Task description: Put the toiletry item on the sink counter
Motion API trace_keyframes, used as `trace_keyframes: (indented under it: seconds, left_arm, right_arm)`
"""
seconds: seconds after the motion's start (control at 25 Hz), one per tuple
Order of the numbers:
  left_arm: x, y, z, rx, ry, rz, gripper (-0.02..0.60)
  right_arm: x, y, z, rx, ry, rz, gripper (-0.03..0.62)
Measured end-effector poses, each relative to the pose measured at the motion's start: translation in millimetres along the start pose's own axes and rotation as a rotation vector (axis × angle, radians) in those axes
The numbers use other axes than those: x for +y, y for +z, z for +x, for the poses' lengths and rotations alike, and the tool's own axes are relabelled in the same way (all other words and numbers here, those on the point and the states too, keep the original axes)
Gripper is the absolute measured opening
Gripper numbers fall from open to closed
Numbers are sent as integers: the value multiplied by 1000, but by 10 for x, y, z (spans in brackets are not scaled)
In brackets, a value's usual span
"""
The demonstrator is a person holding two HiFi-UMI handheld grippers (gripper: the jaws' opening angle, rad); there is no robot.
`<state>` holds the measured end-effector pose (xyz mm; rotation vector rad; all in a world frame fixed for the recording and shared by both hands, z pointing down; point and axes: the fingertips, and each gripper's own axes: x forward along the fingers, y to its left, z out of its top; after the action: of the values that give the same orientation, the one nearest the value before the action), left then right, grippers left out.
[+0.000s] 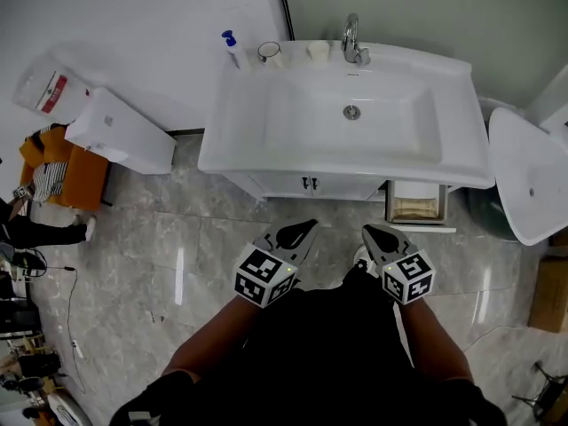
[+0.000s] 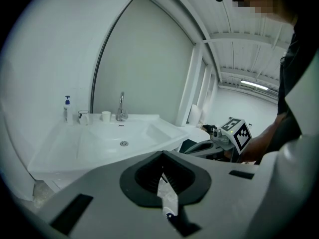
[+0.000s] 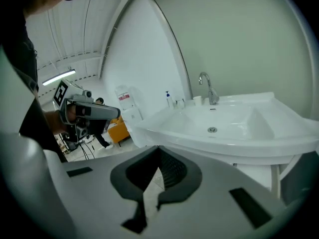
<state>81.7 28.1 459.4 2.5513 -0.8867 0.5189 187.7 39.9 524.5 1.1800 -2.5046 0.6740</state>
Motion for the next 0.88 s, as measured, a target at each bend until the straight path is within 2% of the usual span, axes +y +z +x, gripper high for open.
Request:
trace_keyframes:
  seconds: [0.12,0.28,0.48,0.68,0.88]
  left_arm:
    - [72,-111,-377,-4,-28,13,0]
    - [121,-318,-854,4,-72,13,0]
    - [100,-420,-1248,-8,-143,26,0]
    - [44,-508,-1427,-14,-166,30,0]
    - [-73,-504,-1483,-30,-143,15,0]
  right_arm:
    - [437,14,47,-26,-22,14,3]
    - [1088,105,32,-90,-4,57,3]
    - [1712,243,-17,-136,-4,60,3]
    - [1961,309,-153,-157,-46,-12,3]
    - [1849,318,-309,-162,-56,38,3]
